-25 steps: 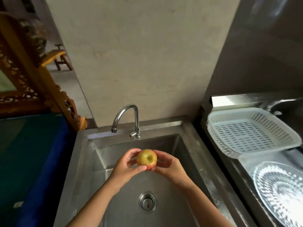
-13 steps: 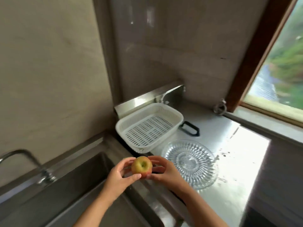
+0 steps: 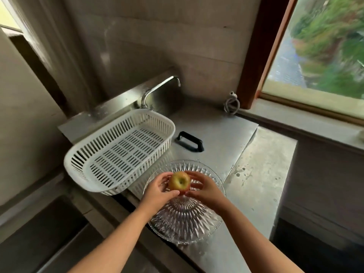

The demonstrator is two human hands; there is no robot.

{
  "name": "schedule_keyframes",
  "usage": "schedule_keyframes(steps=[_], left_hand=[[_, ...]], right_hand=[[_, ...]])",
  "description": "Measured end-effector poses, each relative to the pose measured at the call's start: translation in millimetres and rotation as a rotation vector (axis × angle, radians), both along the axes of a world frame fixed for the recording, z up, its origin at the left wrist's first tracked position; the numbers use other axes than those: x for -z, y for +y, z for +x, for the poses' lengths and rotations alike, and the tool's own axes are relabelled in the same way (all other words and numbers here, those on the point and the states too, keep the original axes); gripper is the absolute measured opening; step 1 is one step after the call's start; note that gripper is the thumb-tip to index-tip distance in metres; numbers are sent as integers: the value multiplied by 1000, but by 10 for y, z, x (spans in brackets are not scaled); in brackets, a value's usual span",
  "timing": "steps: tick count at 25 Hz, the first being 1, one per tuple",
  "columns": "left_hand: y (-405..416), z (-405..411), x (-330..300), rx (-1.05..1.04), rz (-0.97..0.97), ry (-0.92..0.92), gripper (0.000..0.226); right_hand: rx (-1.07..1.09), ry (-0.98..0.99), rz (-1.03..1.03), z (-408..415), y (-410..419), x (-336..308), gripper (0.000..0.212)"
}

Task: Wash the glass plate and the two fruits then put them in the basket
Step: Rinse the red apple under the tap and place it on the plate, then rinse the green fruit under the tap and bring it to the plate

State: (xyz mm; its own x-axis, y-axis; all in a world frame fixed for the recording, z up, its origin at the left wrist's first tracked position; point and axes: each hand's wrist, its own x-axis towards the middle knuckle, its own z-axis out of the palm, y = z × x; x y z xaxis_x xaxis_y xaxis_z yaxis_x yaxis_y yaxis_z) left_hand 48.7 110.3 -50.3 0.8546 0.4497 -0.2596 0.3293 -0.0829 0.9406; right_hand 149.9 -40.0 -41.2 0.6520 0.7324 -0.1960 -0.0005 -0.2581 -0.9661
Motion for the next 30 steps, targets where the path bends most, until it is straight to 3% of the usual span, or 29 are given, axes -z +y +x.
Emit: schedule_keyframes(steps=[18,23,30], left_hand=[[-124,64,-86,-17,-22,86,57],[-87,-227,-370,-102,-48,35,55],[164,-1369,-858,-418,-41,-52,50]], right_hand=[[68,102,-53,43,-110,52,64],[182,-29,-23,-128,-124,-221,64],[-197,-83,22,-840,614,-659,44]])
